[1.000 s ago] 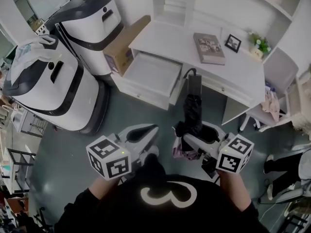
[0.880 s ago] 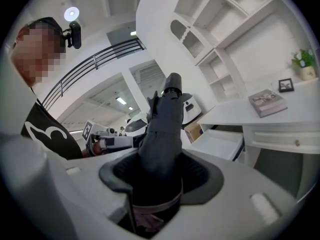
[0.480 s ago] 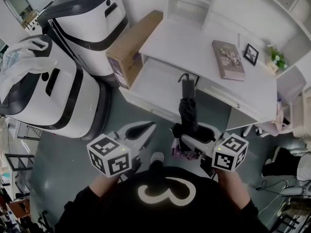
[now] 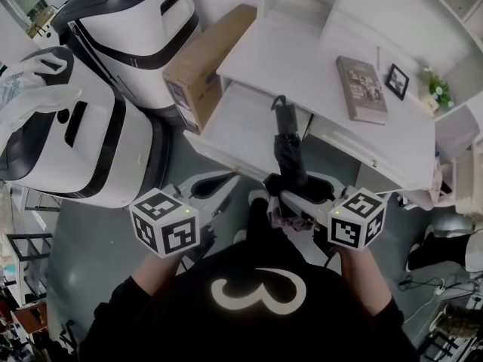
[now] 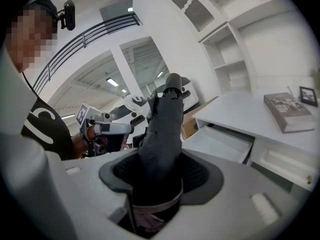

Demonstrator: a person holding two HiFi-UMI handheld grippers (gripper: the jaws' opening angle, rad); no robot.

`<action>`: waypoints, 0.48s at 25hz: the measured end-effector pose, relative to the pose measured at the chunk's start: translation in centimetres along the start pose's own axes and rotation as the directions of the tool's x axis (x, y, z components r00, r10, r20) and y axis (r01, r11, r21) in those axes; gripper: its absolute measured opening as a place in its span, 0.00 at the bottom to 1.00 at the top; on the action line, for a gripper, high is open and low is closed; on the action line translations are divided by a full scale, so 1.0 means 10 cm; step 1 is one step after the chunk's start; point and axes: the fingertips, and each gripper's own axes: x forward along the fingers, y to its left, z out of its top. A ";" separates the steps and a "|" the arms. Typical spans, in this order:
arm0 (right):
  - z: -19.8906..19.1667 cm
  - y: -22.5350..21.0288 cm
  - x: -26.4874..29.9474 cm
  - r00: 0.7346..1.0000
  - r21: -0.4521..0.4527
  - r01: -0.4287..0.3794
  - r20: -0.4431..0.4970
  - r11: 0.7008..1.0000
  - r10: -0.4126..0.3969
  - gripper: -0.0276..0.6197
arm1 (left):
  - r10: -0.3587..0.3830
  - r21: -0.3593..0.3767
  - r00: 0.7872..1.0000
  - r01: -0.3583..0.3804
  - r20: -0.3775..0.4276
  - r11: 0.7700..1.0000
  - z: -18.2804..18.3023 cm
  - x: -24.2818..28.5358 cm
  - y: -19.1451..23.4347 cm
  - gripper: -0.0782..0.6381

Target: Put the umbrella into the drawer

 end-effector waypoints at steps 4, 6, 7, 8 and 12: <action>0.12 -0.25 0.13 1.000 -0.017 -0.013 -0.024 1.000 0.013 0.40 | 0.030 -0.003 0.999 -0.030 -0.012 1.000 0.09 0.14 0.11 0.12; 0.17 -0.41 0.22 0.999 -0.028 -0.010 -0.050 1.000 0.008 0.40 | 0.049 -0.013 0.999 -0.049 -0.016 0.999 0.13 0.23 0.20 0.12; 0.19 -0.50 0.28 0.998 -0.032 -0.009 -0.065 0.999 0.007 0.40 | 0.058 -0.021 0.998 -0.059 -0.016 0.998 0.16 0.28 0.24 0.12; 0.21 -0.57 0.34 0.997 -0.033 -0.012 -0.081 0.999 0.009 0.40 | 0.068 -0.028 0.998 -0.068 -0.015 0.997 0.18 0.32 0.28 0.12; 0.27 -0.84 0.61 0.990 -0.046 -0.030 -0.142 0.998 0.023 0.40 | 0.113 -0.044 0.994 -0.113 -0.015 0.993 0.28 0.44 0.51 0.12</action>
